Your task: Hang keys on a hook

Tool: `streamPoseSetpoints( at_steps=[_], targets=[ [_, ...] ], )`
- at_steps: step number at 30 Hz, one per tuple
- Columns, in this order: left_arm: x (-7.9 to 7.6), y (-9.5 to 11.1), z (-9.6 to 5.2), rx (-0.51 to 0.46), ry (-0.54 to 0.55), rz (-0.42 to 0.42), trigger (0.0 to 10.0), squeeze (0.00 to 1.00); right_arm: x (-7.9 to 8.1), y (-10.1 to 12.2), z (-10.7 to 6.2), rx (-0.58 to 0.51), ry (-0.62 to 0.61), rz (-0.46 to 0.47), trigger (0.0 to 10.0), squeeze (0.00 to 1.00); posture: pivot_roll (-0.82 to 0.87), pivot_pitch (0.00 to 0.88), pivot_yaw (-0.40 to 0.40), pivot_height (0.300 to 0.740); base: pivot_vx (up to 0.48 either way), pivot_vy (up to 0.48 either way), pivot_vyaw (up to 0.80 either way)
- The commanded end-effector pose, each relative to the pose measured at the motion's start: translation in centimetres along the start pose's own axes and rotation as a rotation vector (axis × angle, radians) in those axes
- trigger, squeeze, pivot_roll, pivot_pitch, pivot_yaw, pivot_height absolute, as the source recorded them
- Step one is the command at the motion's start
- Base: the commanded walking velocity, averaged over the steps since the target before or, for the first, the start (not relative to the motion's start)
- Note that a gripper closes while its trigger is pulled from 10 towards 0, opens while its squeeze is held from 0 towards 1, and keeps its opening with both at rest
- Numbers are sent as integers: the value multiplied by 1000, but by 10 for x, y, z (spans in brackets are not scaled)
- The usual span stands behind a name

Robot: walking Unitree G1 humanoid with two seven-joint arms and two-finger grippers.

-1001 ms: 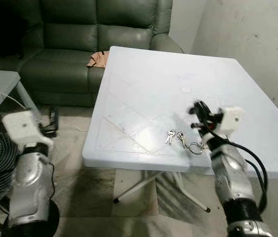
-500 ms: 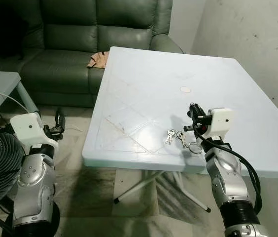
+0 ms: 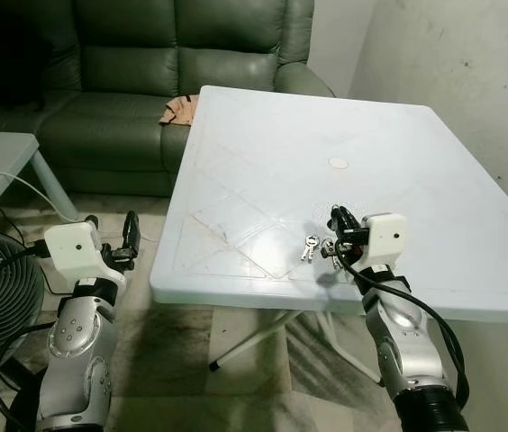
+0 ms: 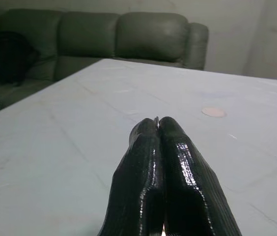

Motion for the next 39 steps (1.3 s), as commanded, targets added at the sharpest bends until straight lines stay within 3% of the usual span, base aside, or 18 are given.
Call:
streamPoseSetpoints(
  at_steps=[1,9,15,20,23,27,33,39],
  targets=[
    [-1,7,3,-22,-12,9,10000,0,-2,10,4,-25,1,-21,10000,0,-118,0,-43,724,0,0,-719],
    [2,16,17,-59,-18,29,10000,0,-7,18,12,-29,-7,-44,10000,0,-118,0,-50,724,0,0,-730],
    [4,18,20,-61,-15,30,10000,0,-8,20,14,-32,-12,-46,10000,0,-118,0,-50,724,0,0,-732],
    [3,18,22,-73,-18,23,10000,0,-10,21,15,-38,-14,-52,10000,0,-122,0,-51,724,0,0,-731],
    [-5,21,23,-85,-68,68,10000,0,-5,20,14,-36,3,-52,10000,0,-123,0,-52,724,0,0,-738],
    [-6,22,23,-89,-71,22,10000,0,-3,19,14,-32,12,-51,10000,0,-123,0,-54,724,0,-360,-742],
    [-4,20,24,-87,-57,30,10000,0,-3,18,14,-27,16,-52,10000,0,-122,0,-56,724,0,-477,-746],
    [-3,19,24,-86,-44,-9,10000,0,-3,18,14,-25,21,-52,10000,0,-122,0,-59,724,0,0,-745]
  ],
)
Point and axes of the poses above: a point about 5 cm out from each wrist's last joint towards the gripper, its own z axis pointing out of the wrist towards the gripper, its own y axis along the axis of the wrist's last joint, x = y × z, the point moved 1 cm from there along z, pointing out of the wrist towards the gripper, and after that the axes turned 8 degrees about z, right-handed, at the moved point
